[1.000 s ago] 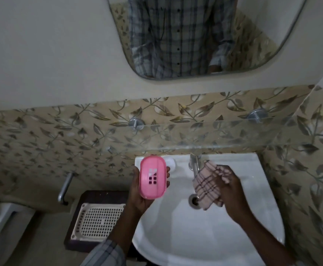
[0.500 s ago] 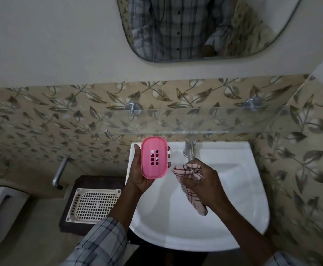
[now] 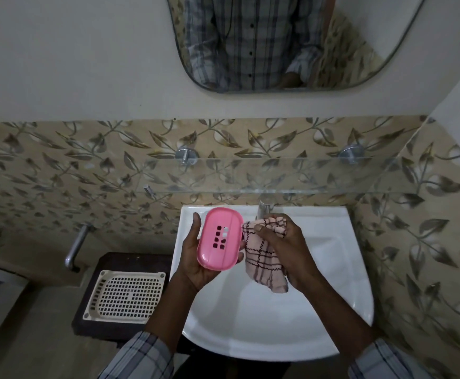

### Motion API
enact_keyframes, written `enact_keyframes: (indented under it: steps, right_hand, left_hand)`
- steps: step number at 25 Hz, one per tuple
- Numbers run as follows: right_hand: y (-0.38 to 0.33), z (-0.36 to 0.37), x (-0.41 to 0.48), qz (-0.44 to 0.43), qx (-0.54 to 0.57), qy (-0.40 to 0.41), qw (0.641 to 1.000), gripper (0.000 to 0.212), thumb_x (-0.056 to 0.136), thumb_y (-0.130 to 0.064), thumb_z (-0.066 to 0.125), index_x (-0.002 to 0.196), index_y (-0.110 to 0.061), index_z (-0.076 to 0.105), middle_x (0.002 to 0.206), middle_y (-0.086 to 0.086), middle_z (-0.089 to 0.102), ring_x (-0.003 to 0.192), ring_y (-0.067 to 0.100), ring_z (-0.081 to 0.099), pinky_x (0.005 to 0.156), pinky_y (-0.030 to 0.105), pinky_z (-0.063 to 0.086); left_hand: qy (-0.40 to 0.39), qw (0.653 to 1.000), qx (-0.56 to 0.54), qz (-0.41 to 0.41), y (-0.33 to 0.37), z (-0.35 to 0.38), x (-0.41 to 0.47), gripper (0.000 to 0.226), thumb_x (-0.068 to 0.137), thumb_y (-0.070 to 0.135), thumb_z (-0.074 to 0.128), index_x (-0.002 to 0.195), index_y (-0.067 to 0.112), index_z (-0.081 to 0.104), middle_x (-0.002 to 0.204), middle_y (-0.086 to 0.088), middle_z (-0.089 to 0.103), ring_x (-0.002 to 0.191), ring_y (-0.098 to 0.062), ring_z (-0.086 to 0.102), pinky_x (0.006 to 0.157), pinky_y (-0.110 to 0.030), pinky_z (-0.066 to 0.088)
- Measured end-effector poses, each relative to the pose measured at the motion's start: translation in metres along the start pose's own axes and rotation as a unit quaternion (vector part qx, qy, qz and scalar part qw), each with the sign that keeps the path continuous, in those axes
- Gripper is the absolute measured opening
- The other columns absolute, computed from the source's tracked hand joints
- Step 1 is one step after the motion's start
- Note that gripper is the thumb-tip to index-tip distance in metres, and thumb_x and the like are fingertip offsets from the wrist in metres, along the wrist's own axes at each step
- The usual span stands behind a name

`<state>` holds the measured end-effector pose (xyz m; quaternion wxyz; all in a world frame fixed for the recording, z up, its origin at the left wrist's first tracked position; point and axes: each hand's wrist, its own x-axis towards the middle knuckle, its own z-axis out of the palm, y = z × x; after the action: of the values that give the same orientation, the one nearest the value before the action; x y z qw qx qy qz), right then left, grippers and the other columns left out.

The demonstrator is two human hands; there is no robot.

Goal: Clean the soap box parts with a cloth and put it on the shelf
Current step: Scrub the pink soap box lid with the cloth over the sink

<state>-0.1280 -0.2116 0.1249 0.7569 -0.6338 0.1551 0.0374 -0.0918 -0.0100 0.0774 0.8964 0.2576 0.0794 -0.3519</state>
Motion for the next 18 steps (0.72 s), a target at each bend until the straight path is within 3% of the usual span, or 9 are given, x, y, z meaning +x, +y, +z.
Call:
enact_keyframes:
  steps: [4,8,12,15,18]
  right_hand:
    - [-0.006,-0.008,0.010,0.062,0.010,-0.041,0.997,0.019,0.088,-0.021,0.065,0.106,-0.025,0.065,0.096,0.004,0.078,0.088,0.023,0.075,0.075,0.039,0.060]
    - [0.003,-0.013,0.012,0.031,0.044,0.076,0.996,0.009,0.094,-0.027,0.063,0.103,-0.027,0.067,0.105,0.009,0.074,0.090,0.023,0.072,0.077,0.040,0.057]
    - [0.007,-0.007,0.011,0.076,0.103,0.030,0.991,0.044,0.095,-0.058,0.047,0.108,-0.019,0.063,0.099,0.013,0.076,0.084,0.026,0.074,0.070,0.039,0.058]
    - [0.010,-0.007,0.013,0.046,0.055,0.033,0.997,0.025,0.102,-0.037,0.048,0.107,-0.021,0.066,0.103,0.018,0.074,0.085,0.030,0.074,0.075,0.043,0.058]
    - [0.003,-0.019,0.016,0.038,0.083,0.020,0.996,0.022,0.102,-0.014,0.050,0.109,-0.021,0.069,0.103,0.008,0.076,0.088,0.024,0.072,0.071,0.033,0.057]
  left_hand:
    - [0.021,1.000,0.003,0.015,-0.001,0.006,-0.002,0.089,0.066,0.050,0.085,0.131,-0.004,0.058,0.118,-0.027,0.062,0.100,-0.039,0.065,0.090,-0.049,0.054]
    - [0.086,0.994,0.009,0.073,-0.006,0.007,0.002,0.107,0.060,0.043,0.089,0.144,-0.005,0.043,0.123,-0.029,0.054,0.100,-0.036,0.061,0.088,-0.046,0.053]
    - [0.033,0.999,0.032,0.018,-0.029,0.009,-0.003,0.095,0.068,0.043,0.086,0.140,-0.007,0.048,0.125,-0.030,0.057,0.101,-0.039,0.062,0.087,-0.049,0.056]
    - [0.040,0.999,-0.023,0.001,-0.041,0.009,0.000,0.087,0.062,0.043,0.091,0.128,-0.005,0.062,0.118,-0.028,0.063,0.101,-0.040,0.065,0.087,-0.048,0.057]
    - [0.029,0.997,-0.072,-0.006,-0.036,0.006,0.004,0.085,0.064,0.049,0.088,0.128,-0.002,0.063,0.120,-0.026,0.065,0.103,-0.040,0.066,0.091,-0.049,0.054]
